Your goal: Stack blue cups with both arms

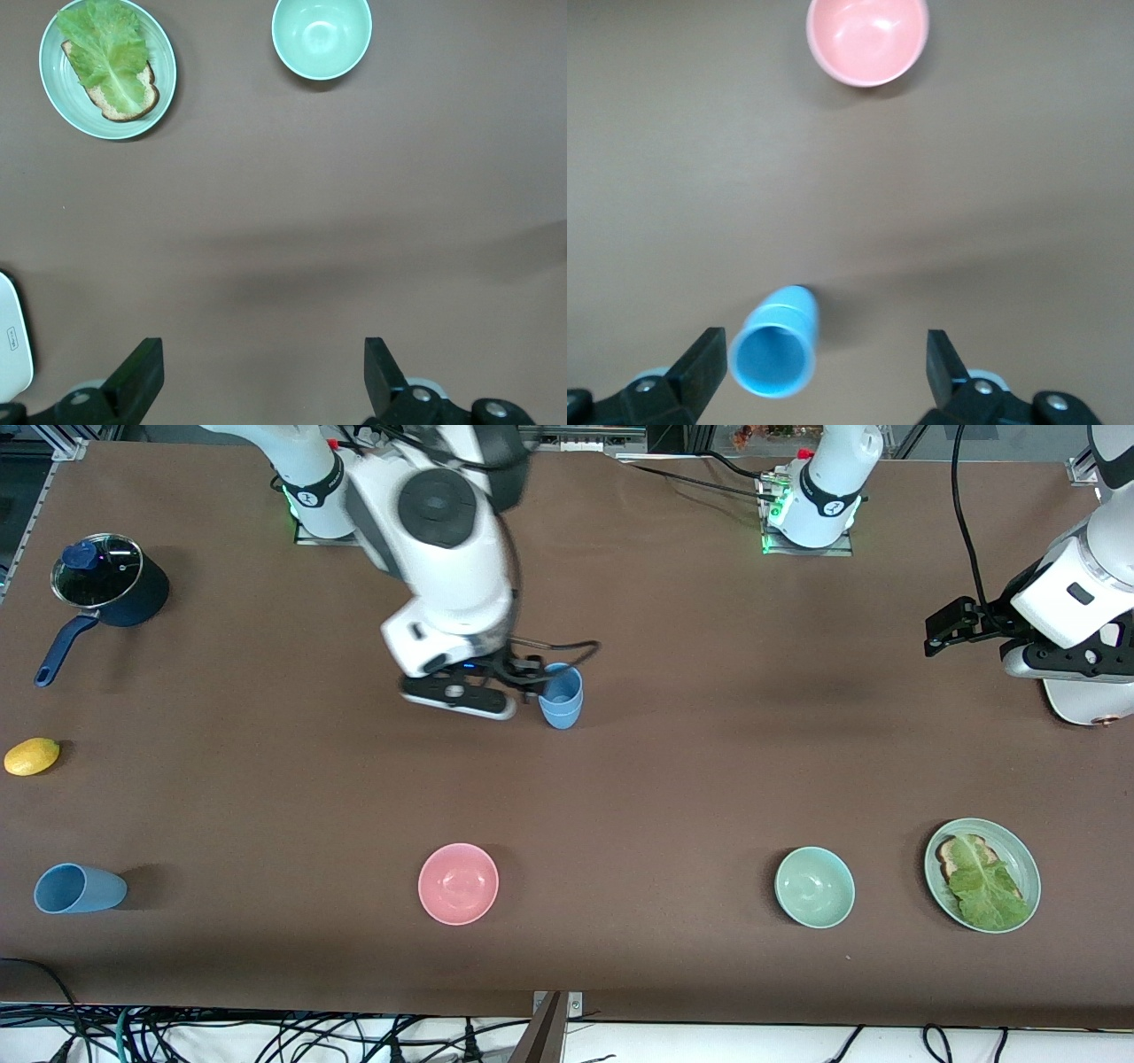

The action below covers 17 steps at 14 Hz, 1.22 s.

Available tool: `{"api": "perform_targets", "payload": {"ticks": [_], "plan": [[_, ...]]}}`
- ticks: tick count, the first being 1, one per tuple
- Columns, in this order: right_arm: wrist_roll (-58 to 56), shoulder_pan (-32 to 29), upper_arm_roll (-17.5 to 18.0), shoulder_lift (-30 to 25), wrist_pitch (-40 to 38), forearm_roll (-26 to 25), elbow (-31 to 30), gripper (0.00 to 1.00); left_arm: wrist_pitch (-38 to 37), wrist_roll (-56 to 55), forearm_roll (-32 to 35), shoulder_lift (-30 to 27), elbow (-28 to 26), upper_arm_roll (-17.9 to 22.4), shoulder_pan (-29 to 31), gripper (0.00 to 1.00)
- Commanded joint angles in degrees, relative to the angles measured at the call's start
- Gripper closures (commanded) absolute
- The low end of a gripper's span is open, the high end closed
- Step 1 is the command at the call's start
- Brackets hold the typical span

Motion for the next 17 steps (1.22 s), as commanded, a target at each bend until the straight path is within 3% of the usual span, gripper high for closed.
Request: {"api": "perform_targets", "payload": {"ticks": [1,8,11,17], "plan": [[-13.1,-7.0,0.8,-9.1,-4.8,1.8,-6.3,0.00,-0.6,-0.3,0.6,-0.3,0.0,-0.3,0.4,0.00],[-34.0,-23.3,1.4,-17.8,-13.3,2.4,-10.0,0.00,-0.6,-0.3,0.6,-0.3,0.0,-0.3,0.4,0.00],[-42.3,-34.8,7.3,-19.6,-14.5,2.4,-10.8,0.00,-0.6,-0.3,0.6,-0.3,0.0,-0.3,0.4,0.00],[-43.4,-36.2,7.4,-22.7,-16.5,2.1,-11.5,0.00,-0.6,-0.3,0.6,-0.3,0.0,-0.3,0.5,0.00]]}}
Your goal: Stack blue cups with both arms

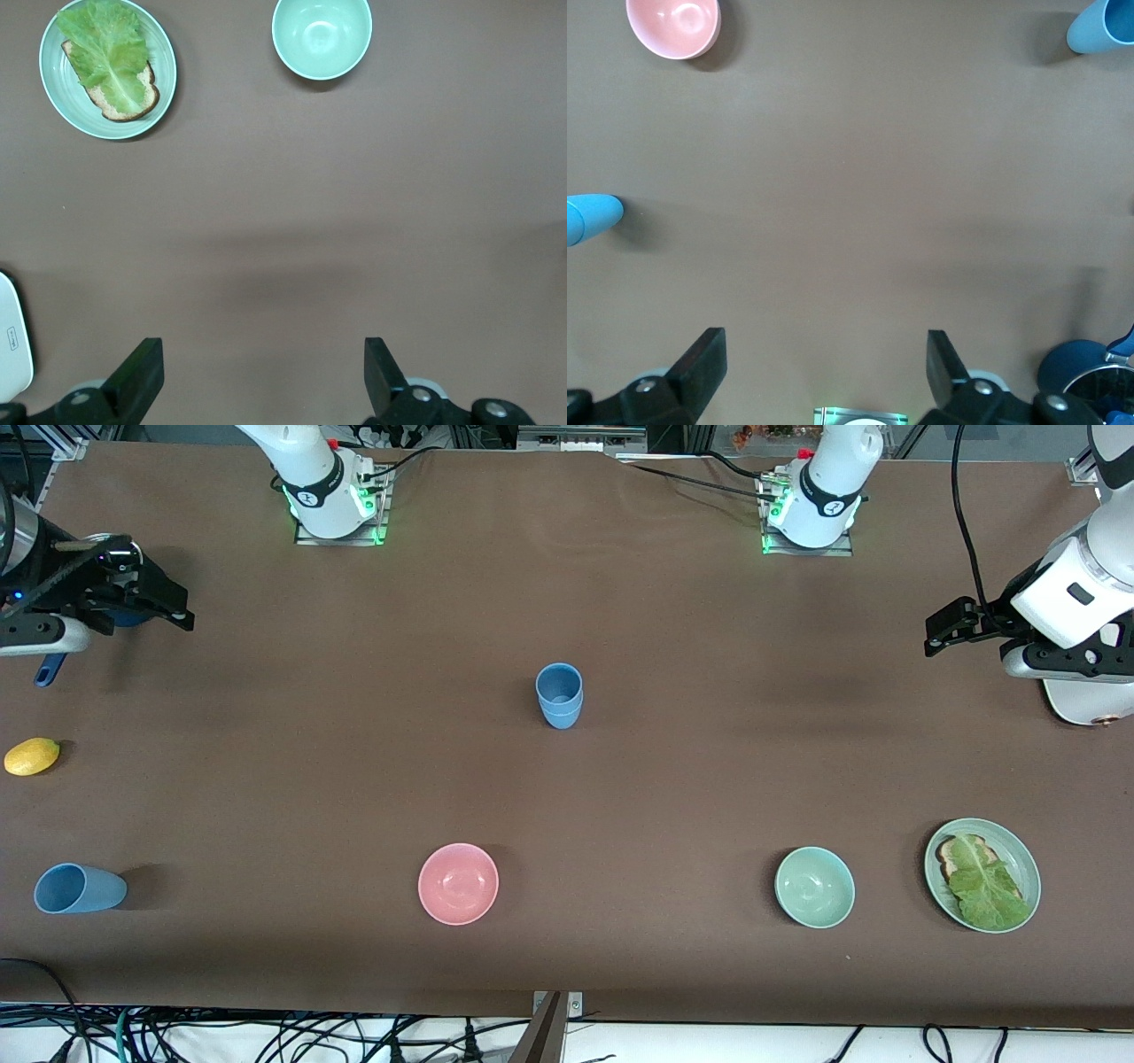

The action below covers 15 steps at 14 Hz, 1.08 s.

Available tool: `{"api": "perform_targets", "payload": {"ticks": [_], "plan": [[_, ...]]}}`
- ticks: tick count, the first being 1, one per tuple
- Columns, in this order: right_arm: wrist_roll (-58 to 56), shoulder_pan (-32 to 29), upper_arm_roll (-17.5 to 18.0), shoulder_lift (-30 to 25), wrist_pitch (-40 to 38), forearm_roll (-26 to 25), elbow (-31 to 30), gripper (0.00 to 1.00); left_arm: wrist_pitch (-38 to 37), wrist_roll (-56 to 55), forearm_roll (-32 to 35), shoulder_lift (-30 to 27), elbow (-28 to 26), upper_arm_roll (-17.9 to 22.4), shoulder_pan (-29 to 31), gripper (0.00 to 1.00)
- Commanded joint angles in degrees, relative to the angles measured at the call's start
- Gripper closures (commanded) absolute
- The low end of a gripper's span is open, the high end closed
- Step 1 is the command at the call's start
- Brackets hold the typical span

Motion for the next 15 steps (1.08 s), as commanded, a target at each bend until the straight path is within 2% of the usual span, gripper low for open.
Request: {"api": "perform_targets", "payload": {"ticks": [1,15], "plan": [[-0.1,-0.8,0.7,-1.9,-0.3,0.4,-1.7,0.00,-0.6,-0.3,0.6,-0.4,0.0,-0.2,0.4,0.00],[0.3,-0.9,0.5,-1.4,-1.1,-0.4,-1.6,0.00,-0.6,-0.3,0.6,-0.4,-0.1,-0.3,0.4,0.00]]}}
